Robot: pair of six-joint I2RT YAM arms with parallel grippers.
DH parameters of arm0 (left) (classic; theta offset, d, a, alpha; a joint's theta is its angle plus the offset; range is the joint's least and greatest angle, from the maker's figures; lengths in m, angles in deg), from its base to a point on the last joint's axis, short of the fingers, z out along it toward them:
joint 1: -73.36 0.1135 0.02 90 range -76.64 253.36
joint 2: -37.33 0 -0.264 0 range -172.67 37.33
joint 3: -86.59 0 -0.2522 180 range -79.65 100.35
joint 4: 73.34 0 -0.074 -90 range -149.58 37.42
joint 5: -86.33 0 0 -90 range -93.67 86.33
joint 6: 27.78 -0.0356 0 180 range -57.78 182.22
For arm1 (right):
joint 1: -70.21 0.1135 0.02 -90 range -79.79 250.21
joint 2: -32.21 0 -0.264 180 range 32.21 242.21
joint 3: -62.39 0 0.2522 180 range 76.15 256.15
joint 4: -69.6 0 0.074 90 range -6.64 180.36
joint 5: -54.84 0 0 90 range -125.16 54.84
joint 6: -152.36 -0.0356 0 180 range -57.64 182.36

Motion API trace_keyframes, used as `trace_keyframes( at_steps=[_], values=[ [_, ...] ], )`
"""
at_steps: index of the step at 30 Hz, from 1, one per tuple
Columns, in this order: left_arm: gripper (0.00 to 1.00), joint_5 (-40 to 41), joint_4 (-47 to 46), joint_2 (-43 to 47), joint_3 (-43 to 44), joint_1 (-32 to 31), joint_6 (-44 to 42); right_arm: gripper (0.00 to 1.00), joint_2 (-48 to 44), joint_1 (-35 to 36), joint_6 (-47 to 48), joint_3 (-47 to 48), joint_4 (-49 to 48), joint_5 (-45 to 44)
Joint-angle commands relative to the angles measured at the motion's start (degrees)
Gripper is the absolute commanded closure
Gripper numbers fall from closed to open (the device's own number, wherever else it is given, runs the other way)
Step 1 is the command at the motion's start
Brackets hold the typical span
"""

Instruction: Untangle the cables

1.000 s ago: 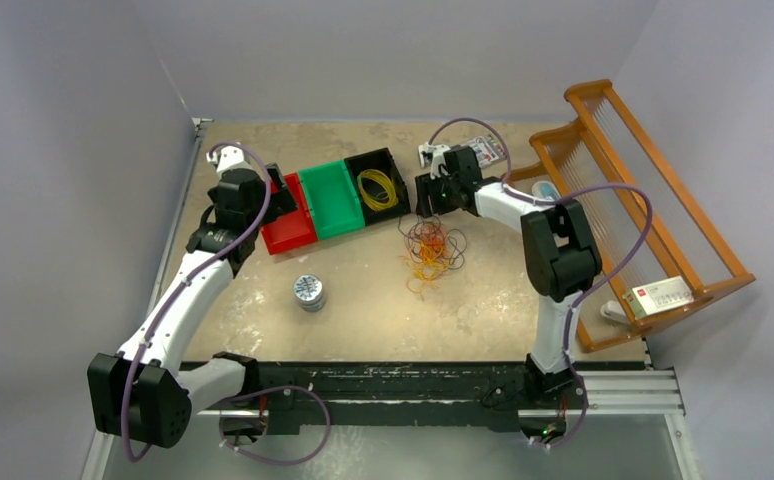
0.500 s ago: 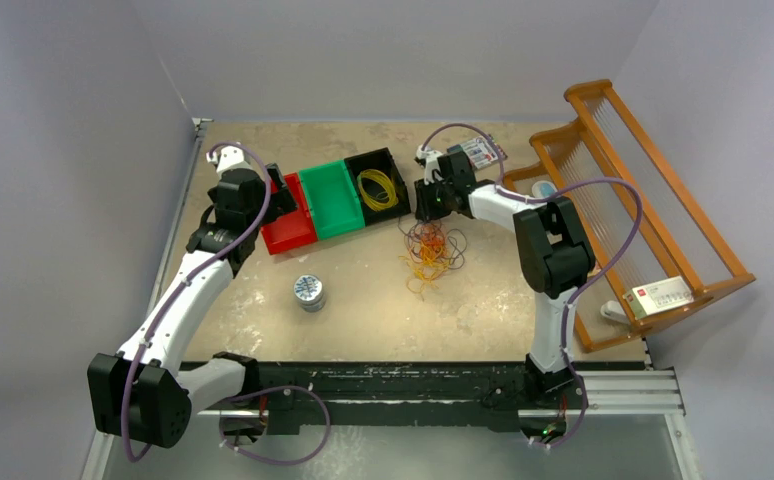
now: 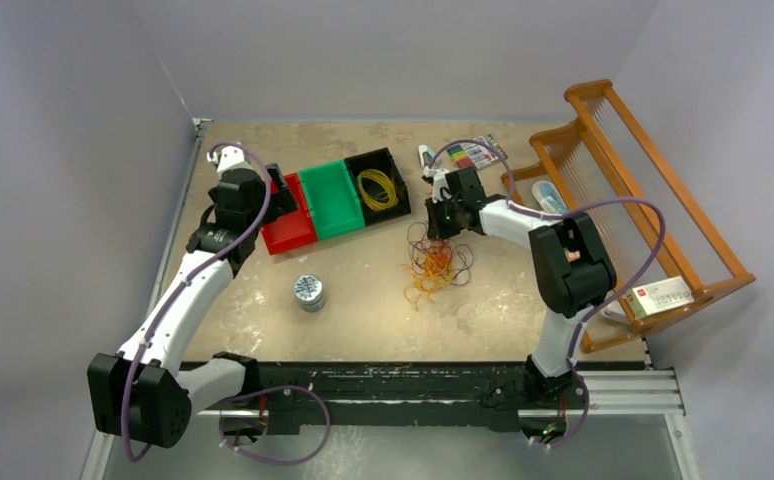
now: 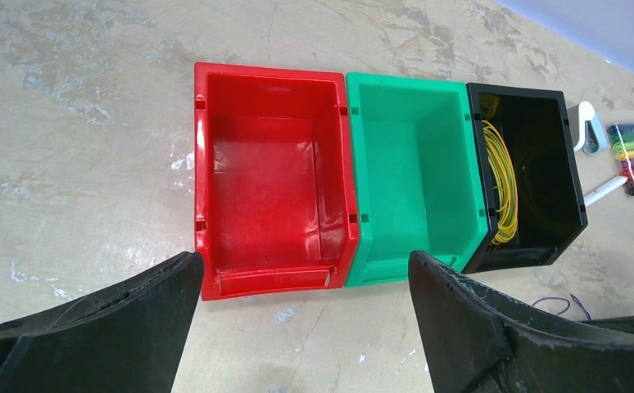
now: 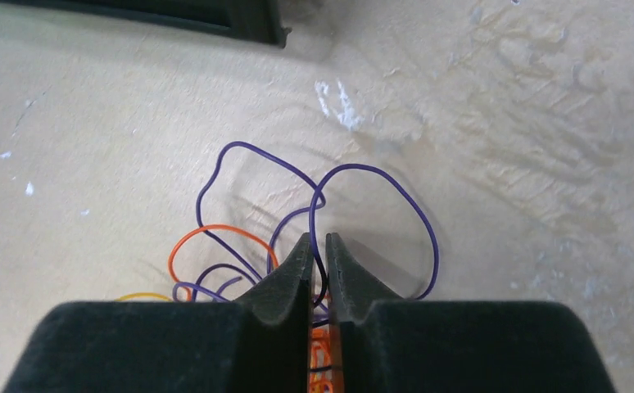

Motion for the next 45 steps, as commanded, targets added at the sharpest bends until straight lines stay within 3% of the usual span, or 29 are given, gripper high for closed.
trace_keyframes(
  at_steps=[1,3,8,12,22,32,43,45],
  values=[
    [0.05,-0.96,-2.52,0.39,0.1,-0.18,-0.38,0.89,-6.72,0.48,0.26,-1.55,2.08,-0.22],
    [0.05,-1.13,-2.63,0.4,0.0,-0.18,-0.23,0.88,-8.38,0.44,0.42,-1.91,2.44,-0.84],
    [0.05,-1.79,-2.92,0.42,-0.16,-0.18,0.32,0.68,-10.91,0.48,0.14,-1.29,2.17,-2.6],
    [0.05,-1.44,-2.82,0.76,-0.32,-0.18,0.37,0.6,-10.6,0.45,0.0,0.46,2.41,-3.22],
    [0.05,-1.59,-2.95,0.77,-0.46,-0.18,0.37,0.58,-4.94,0.48,1.26,4.73,2.83,-2.28],
    [0.05,-1.64,-2.97,0.88,-0.7,-0.18,0.41,0.64,0.25,0.48,1.29,7.19,2.08,-1.88],
    [0.05,-1.42,-3.26,0.51,-0.63,-0.18,0.66,1.0,-2.28,0.57,1.09,5.77,-0.19,-2.59],
    [0.06,-1.54,-3.51,0.59,-0.61,-0.18,0.8,1.0,-4.74,0.54,1.0,5.18,-0.81,-3.62]
  ],
)
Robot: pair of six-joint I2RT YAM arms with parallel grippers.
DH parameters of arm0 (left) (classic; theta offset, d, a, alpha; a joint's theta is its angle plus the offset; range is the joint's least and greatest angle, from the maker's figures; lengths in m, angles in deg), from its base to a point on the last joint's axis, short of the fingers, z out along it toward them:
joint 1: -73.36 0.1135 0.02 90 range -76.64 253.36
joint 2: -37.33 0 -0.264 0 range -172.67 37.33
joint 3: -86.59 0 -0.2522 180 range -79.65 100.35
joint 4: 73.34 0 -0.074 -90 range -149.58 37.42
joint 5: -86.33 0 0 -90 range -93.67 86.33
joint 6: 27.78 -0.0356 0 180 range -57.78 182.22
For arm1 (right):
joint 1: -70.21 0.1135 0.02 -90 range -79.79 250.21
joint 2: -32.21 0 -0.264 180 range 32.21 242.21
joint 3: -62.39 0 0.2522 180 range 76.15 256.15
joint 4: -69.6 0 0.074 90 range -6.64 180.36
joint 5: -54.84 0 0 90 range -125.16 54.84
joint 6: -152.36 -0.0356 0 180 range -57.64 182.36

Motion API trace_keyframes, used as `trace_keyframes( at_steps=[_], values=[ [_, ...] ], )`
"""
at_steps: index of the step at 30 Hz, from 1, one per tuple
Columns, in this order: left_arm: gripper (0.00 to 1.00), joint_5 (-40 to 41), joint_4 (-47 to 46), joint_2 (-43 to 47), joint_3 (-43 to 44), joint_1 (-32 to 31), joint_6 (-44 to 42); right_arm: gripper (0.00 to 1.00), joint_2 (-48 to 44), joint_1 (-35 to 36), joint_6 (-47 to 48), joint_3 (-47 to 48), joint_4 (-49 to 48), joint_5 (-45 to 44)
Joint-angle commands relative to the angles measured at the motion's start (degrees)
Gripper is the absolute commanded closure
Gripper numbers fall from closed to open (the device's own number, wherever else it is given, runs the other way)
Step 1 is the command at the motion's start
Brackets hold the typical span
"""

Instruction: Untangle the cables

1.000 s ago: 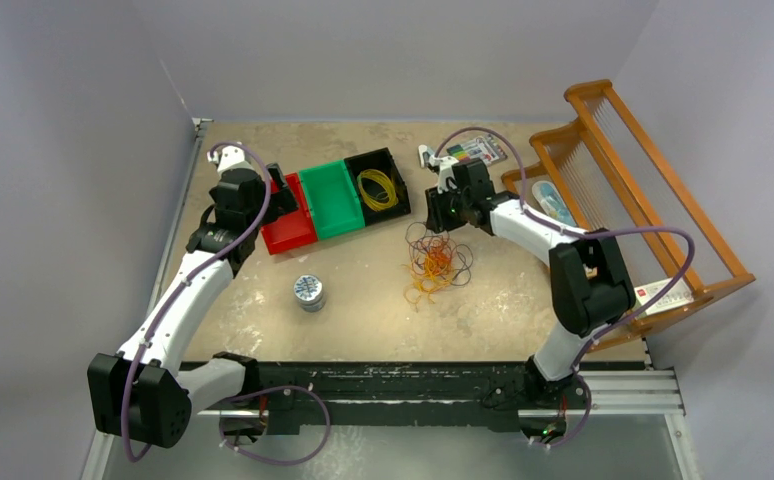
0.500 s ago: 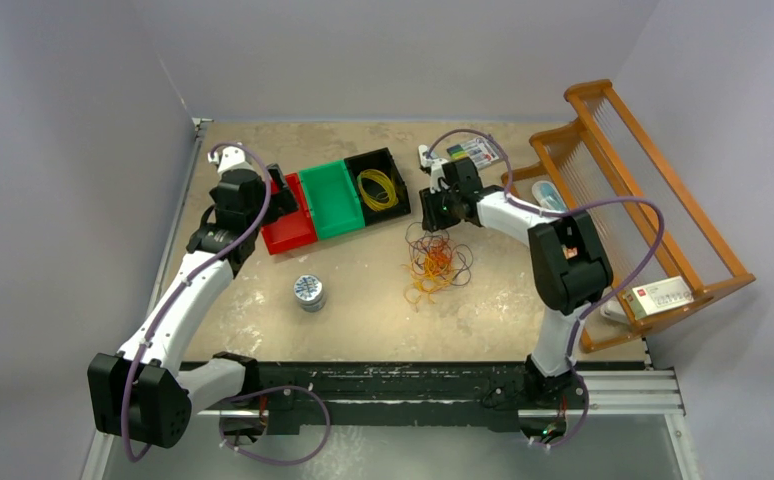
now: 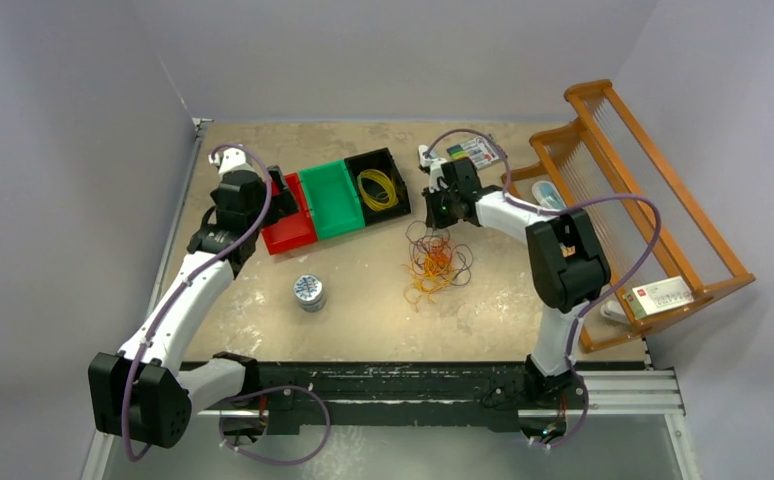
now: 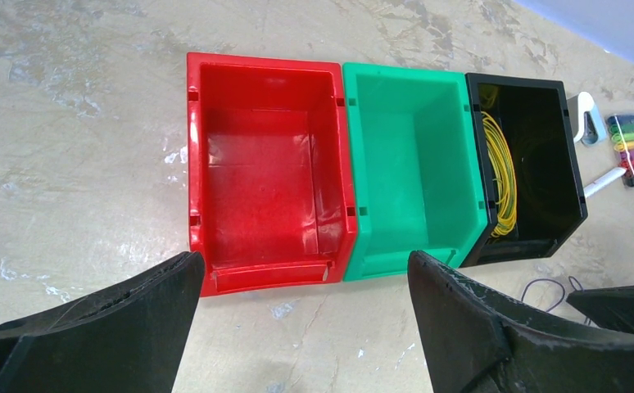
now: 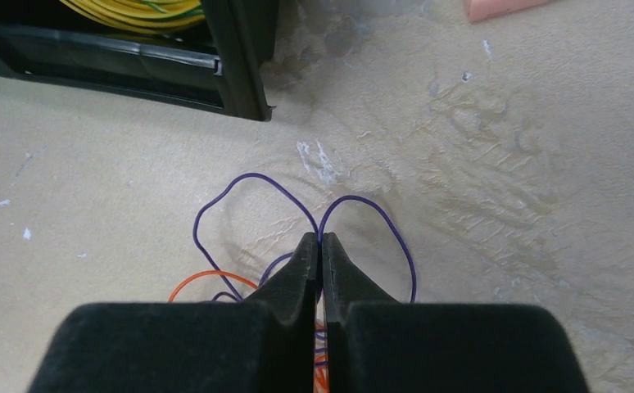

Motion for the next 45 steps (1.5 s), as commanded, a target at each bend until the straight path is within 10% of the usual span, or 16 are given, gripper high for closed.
trace_keyframes(
  at_steps=[1,26,45],
  values=[
    [0.06,-0.54,-3.24,0.66,0.21,-0.18,0.73,1.0,-7.12,0.21,0.16,0.16,-3.1,-1.39],
    [0.07,-7.5,-22.07,-0.14,-3.01,-9.19,2.06,1.0,-27.18,0.22,-6.71,-5.11,-10.69,-1.79],
    [0.06,-9.77,-71.65,-18.93,-13.38,-31.65,-21.11,1.0,-31.22,0.15,-11.7,-5.52,-11.39,1.46]
  ],
)
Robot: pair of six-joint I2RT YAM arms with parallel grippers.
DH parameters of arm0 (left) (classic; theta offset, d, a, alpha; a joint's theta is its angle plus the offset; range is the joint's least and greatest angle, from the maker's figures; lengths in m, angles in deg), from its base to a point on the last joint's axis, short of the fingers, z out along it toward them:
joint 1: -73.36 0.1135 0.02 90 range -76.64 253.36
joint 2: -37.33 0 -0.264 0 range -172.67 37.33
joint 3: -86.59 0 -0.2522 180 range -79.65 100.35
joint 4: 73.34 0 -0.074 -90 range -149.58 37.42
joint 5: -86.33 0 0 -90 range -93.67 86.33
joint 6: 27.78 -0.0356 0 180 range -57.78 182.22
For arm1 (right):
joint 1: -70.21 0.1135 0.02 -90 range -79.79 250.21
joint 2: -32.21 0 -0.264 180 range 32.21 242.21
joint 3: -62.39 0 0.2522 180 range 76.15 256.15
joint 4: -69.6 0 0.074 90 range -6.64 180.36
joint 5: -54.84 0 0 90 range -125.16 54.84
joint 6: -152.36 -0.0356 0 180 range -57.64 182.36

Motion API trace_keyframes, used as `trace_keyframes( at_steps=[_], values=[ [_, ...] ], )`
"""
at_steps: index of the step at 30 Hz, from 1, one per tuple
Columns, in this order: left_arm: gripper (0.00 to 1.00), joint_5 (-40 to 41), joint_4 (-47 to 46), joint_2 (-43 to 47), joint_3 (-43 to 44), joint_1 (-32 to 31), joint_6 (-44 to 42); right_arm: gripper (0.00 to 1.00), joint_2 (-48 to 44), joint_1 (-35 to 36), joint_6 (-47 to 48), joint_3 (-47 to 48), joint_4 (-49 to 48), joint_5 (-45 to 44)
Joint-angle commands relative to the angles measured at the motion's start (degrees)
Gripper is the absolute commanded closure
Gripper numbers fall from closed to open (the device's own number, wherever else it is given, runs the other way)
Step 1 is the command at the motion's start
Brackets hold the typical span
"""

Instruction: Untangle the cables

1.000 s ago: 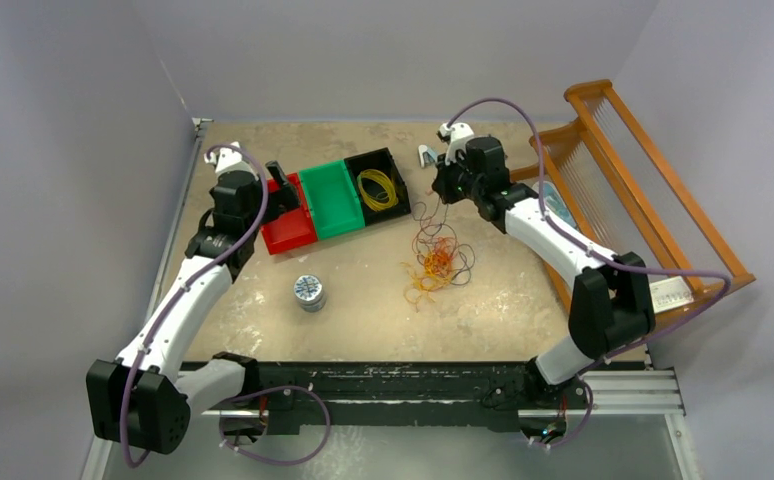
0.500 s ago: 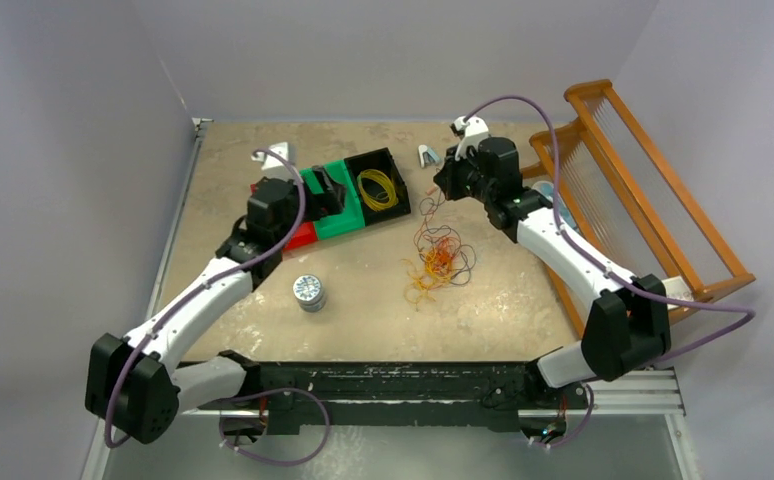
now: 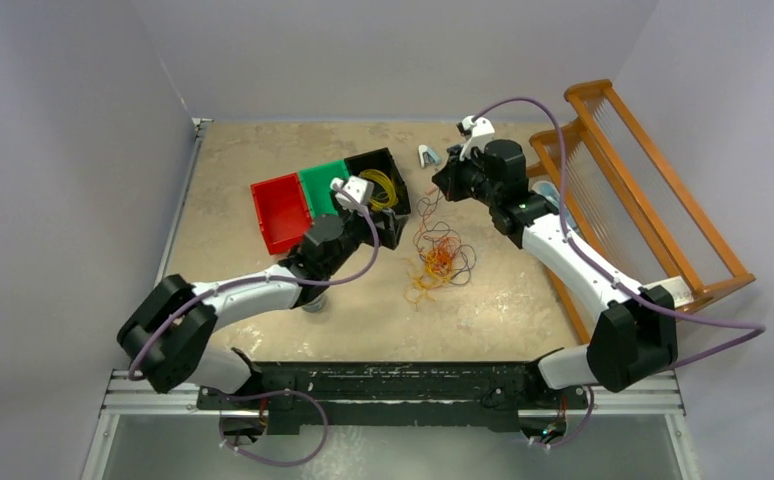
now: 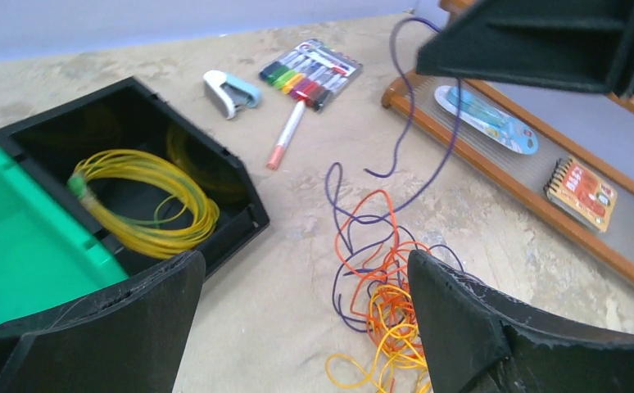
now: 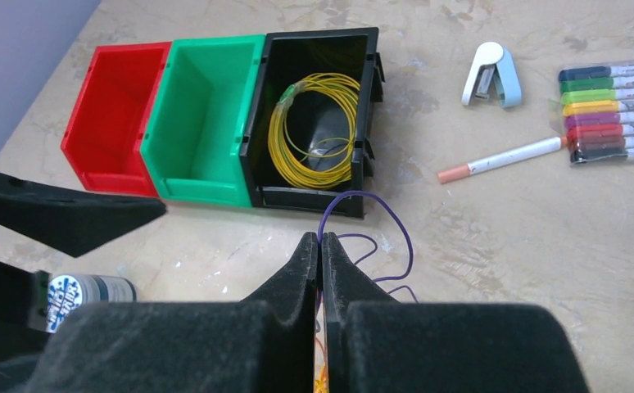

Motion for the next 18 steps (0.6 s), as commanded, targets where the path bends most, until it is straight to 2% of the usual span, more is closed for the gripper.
trace_keyframes(
  at_steps=[1,8,18],
  values=[
    [0.06,-6.82,-20.72,-4.72,-1.32,-1.58,-10.73,1.0,-2.24,0.15,-1.97,1.19,-2.68,2.68],
    [0.05,-11.5,-29.88,-13.13,0.63,-3.97,-17.82,1.0,-1.99,0.2,-2.74,1.43,-2.2,3.45],
    [0.06,-8.91,-37.0,-23.91,7.14,-4.58,-21.99,1.0,-2.19,0.22,-3.14,2.79,-0.82,5.65]
  ],
)
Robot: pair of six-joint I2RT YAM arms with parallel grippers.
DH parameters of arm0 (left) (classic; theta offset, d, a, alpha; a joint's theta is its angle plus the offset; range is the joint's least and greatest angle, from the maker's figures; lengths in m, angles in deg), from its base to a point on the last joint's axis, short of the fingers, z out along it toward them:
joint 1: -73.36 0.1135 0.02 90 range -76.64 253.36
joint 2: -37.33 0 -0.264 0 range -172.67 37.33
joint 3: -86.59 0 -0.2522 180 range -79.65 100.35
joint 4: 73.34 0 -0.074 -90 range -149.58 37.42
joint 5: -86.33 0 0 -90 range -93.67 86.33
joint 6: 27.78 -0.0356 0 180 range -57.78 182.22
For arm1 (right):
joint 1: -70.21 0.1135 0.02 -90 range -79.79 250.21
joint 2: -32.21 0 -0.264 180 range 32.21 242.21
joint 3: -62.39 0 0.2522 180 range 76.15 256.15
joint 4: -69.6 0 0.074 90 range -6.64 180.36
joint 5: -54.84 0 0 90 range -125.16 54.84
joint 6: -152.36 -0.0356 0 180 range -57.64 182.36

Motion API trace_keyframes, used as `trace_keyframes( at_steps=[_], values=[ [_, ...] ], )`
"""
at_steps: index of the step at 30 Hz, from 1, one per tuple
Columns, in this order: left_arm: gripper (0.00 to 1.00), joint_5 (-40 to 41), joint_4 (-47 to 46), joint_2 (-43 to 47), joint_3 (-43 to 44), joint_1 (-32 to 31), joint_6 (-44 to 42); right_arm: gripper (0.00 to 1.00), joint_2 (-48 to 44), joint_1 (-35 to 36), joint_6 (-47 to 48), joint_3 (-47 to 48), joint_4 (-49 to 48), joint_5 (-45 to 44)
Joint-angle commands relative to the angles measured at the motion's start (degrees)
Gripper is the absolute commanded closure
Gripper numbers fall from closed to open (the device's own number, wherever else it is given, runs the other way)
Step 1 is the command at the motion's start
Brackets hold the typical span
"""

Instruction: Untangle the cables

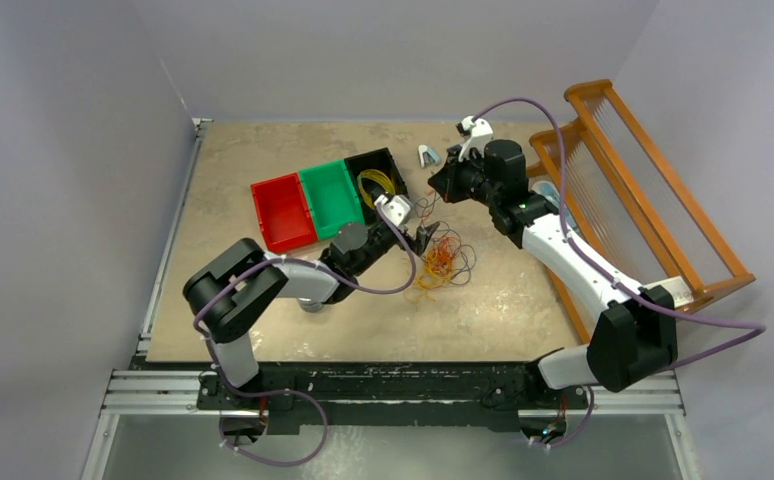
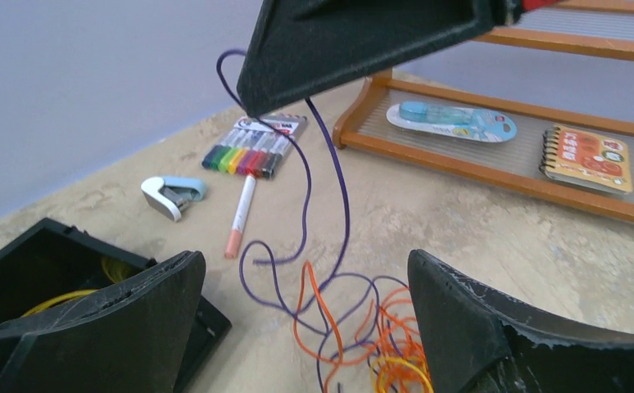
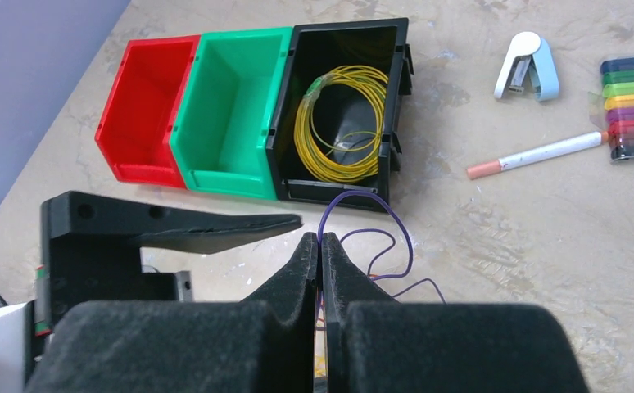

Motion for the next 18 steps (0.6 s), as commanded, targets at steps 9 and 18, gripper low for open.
trace_keyframes(
  at_steps=[9,18],
  values=[
    [0.37,-2.69,-9.71,-12.07,11.09,-0.14,-0.74,1.0,-5.96,0.21,-1.22,4.31,1.49,2.5],
    [0.73,-8.35,-10.42,-15.9,12.26,-0.1,3.72,1.0,-10.9,0.21,-2.62,8.72,3.49,4.16]
  ],
)
